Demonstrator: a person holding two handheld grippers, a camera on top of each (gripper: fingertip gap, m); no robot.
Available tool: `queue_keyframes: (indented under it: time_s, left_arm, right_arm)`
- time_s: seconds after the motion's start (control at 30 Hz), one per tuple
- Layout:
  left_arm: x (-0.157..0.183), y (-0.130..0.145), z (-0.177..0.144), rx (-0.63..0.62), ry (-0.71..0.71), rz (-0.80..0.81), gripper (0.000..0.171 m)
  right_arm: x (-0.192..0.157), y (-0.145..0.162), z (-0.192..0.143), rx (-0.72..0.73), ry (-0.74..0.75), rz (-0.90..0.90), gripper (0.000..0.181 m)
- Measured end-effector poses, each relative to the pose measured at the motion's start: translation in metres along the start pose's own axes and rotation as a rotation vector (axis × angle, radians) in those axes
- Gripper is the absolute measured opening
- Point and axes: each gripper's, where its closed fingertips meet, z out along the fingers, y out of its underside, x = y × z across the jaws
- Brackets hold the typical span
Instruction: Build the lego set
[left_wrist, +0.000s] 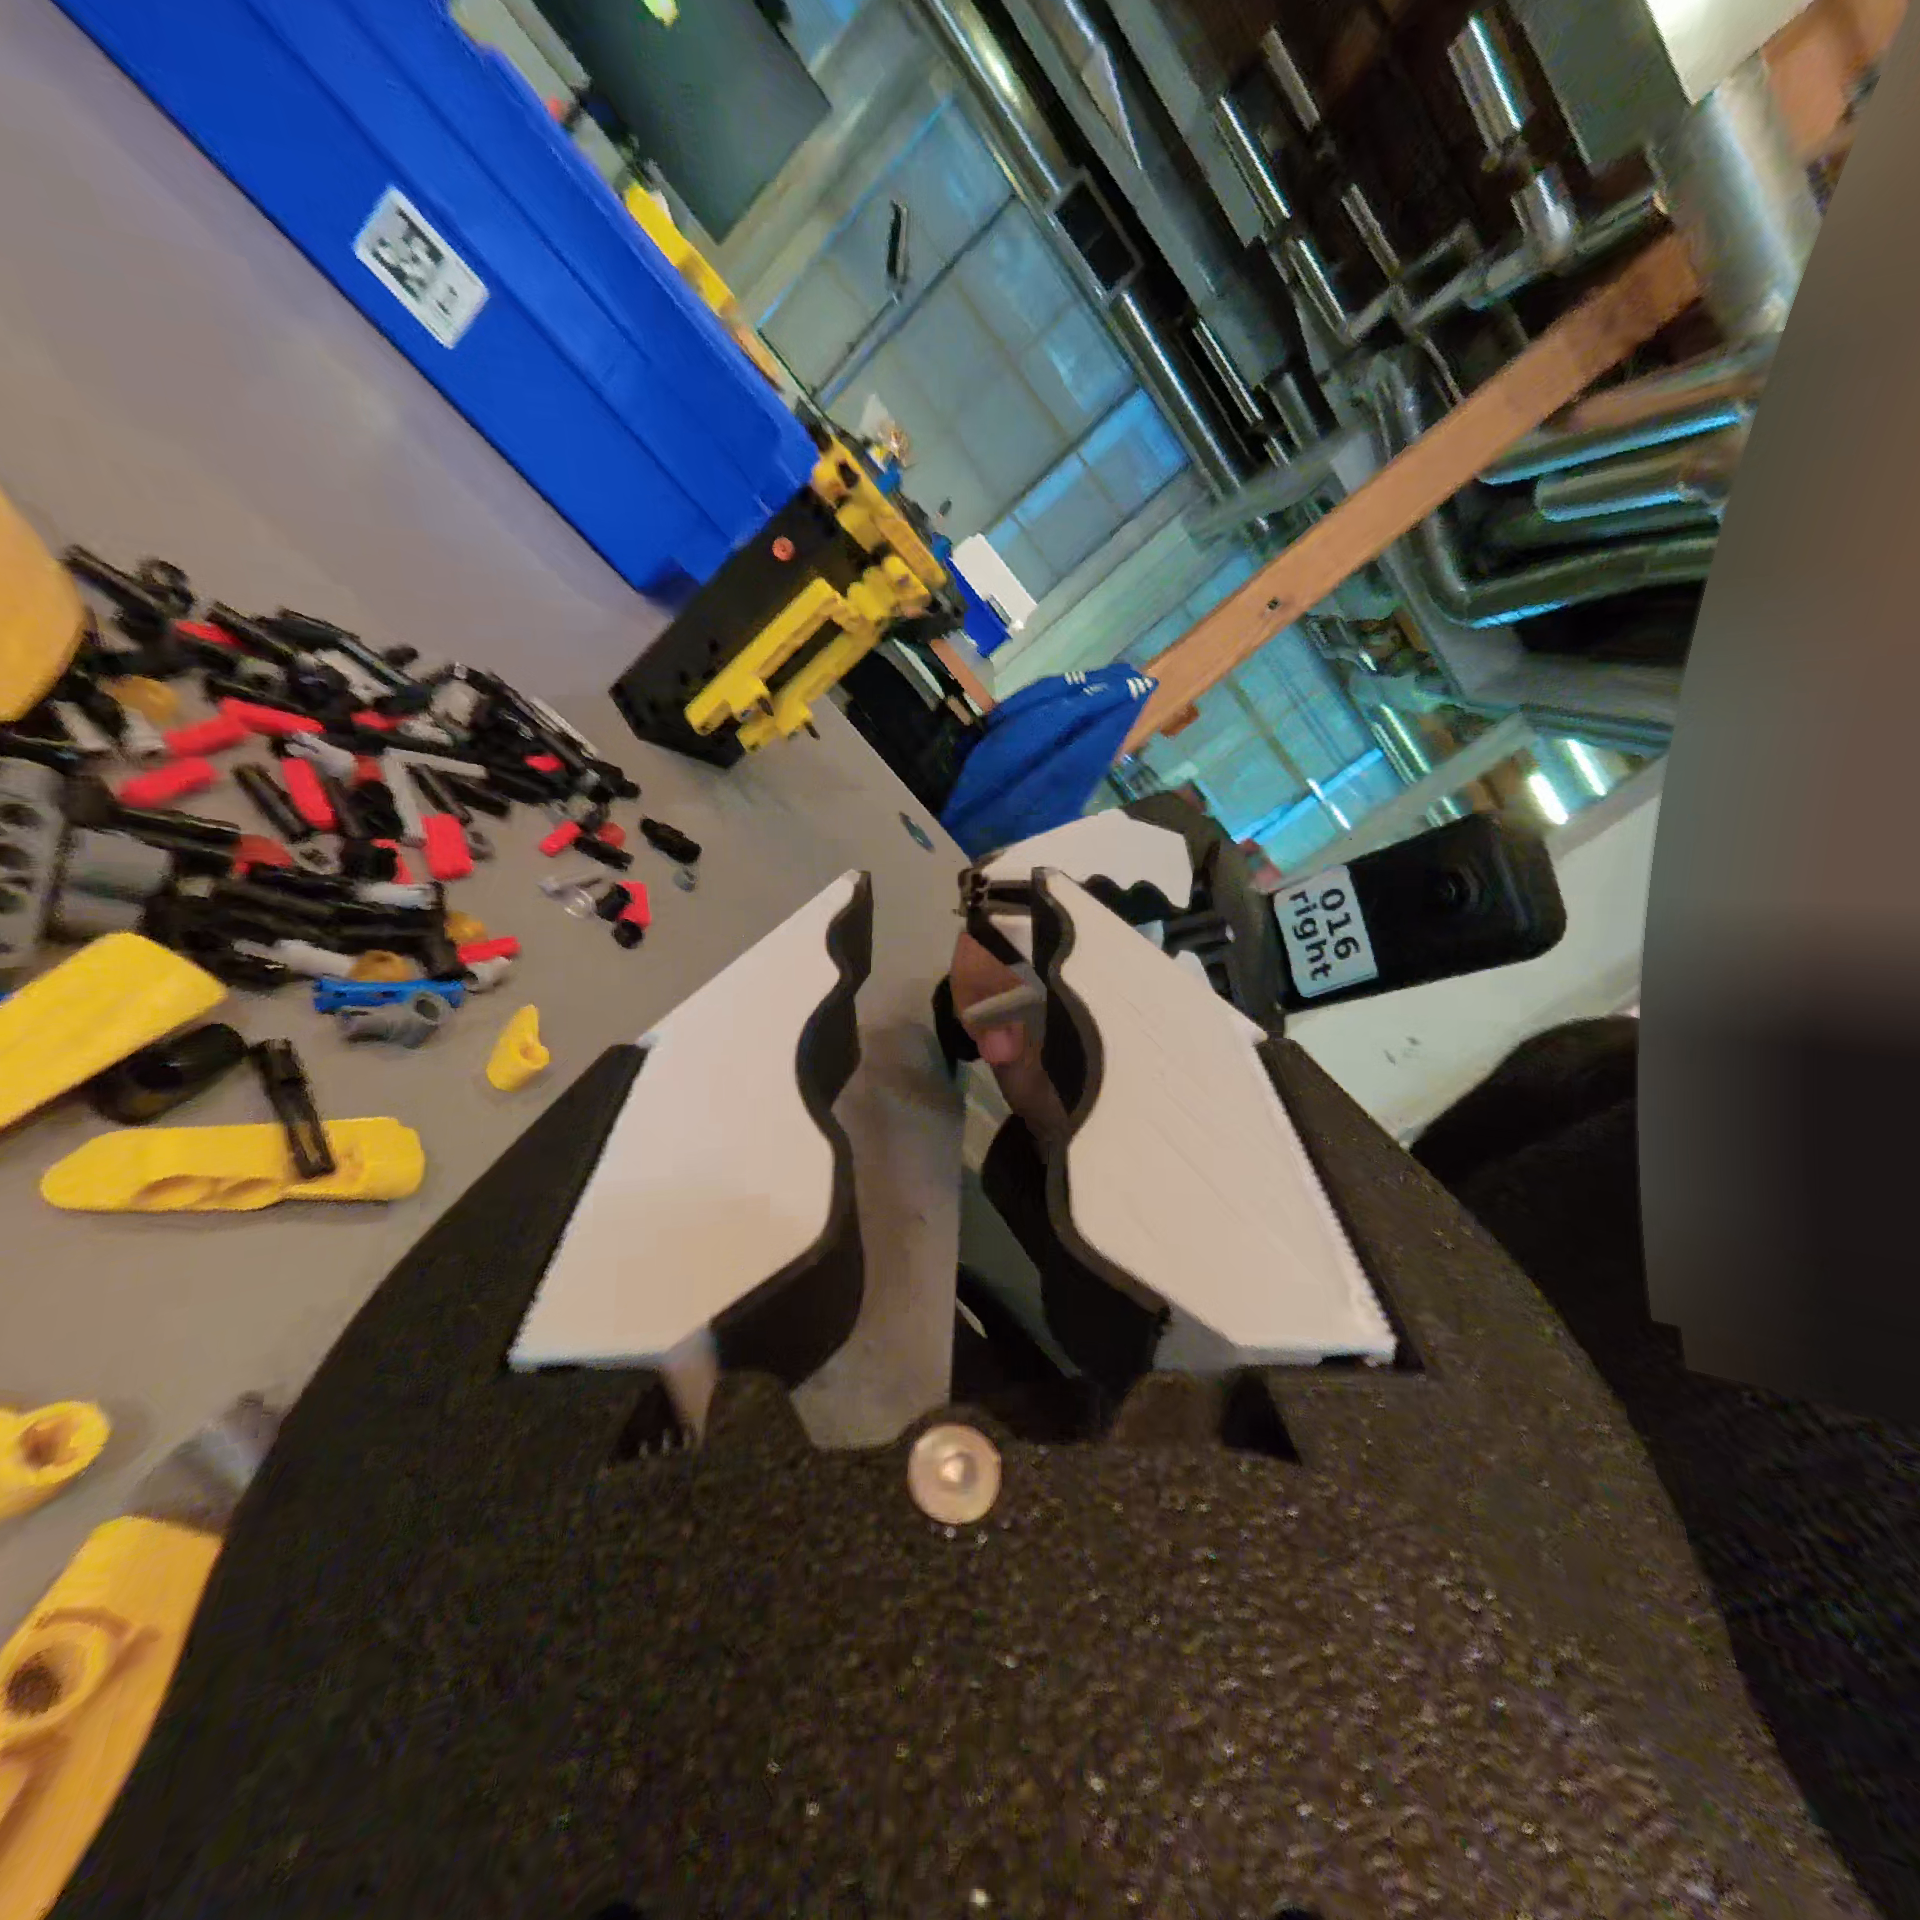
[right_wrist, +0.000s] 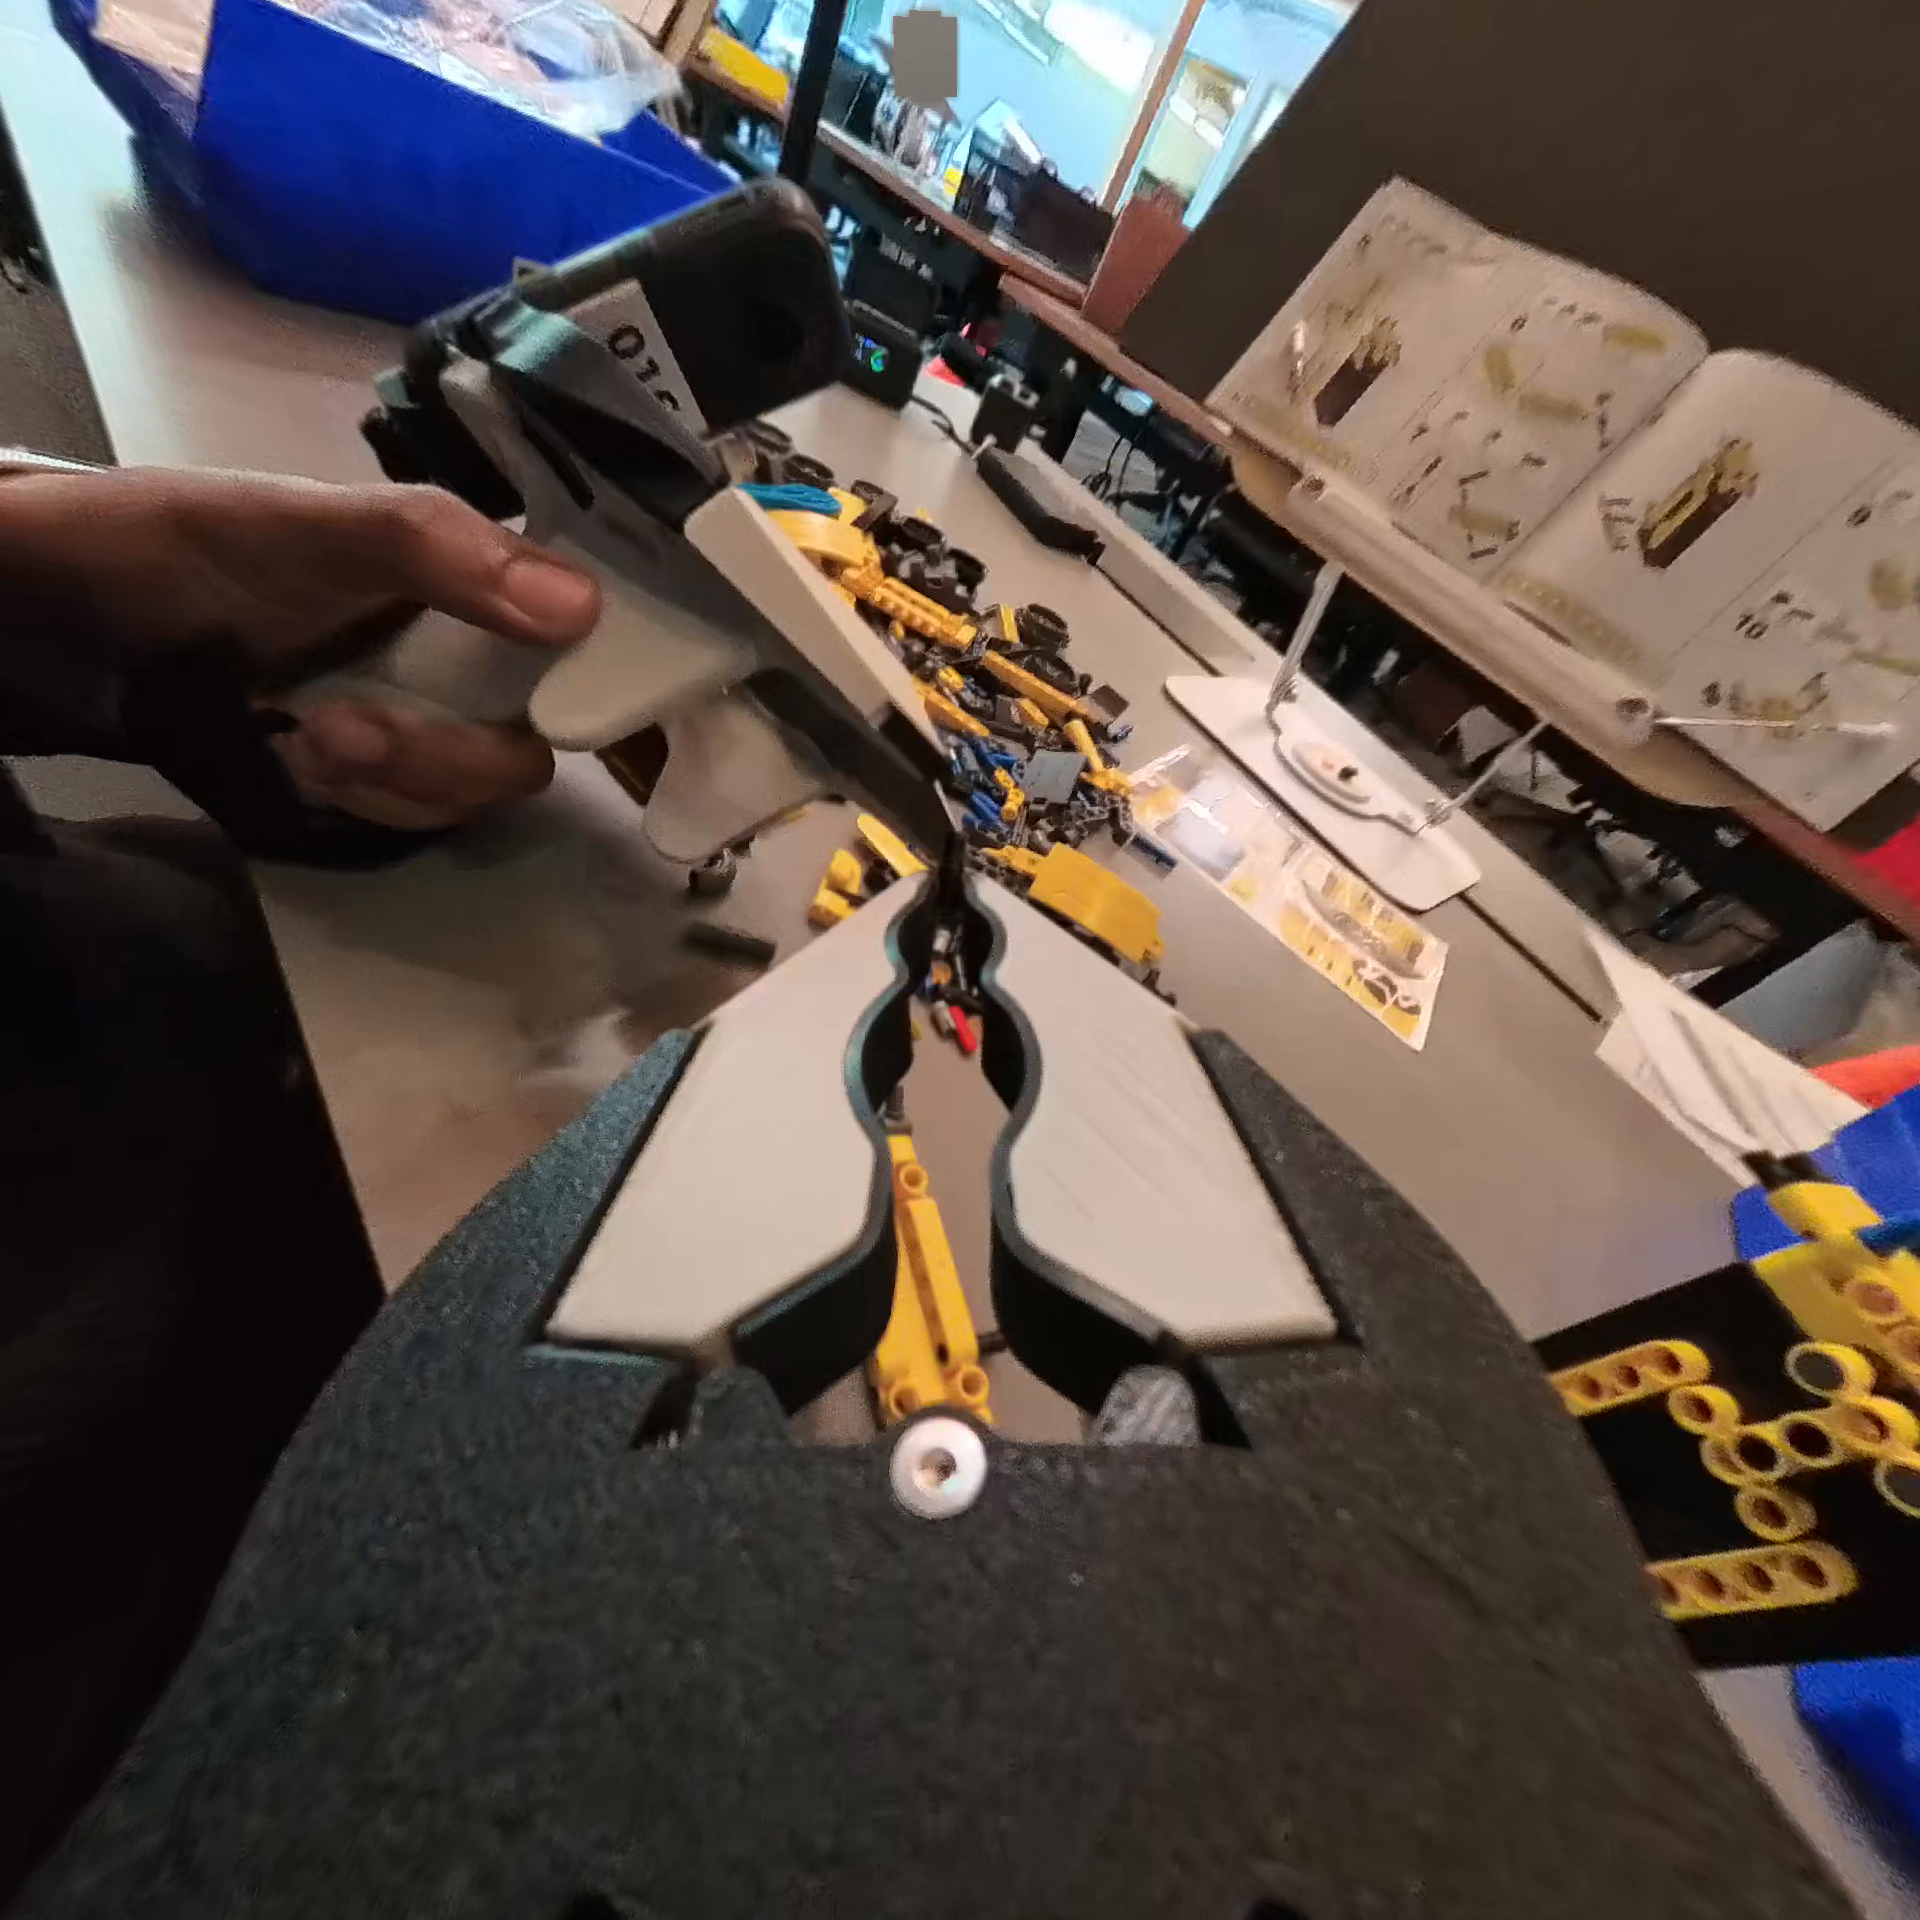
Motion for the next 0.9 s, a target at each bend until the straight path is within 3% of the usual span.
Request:
queue_keyframes:
  time_s: [0.1,0.17,0.7,0.9]
  left_arm:
    - [0.007,0.007,0.003,-0.042,0.037,0.01,0.025]
    - [0.008,0.009,0.003,-0.053,0.047,0.004,0.002]
    - [0.028,0.01,-0.001,-0.068,0.208,-0.065,0.003]
    - [0.028,0.007,-0.004,-0.055,0.233,-0.104,0.003]
  right_arm:
    - [-0.002,-0.003,0.001,0.011,0.009,-0.013,0.004]
    - [-0.004,-0.008,-0.001,0.042,0.006,-0.022,0.004]
    - [-0.012,-0.021,-0.012,0.104,-0.016,-0.062,0.004]
    - [-0.011,-0.019,-0.014,0.104,0.005,-0.092,0.014]
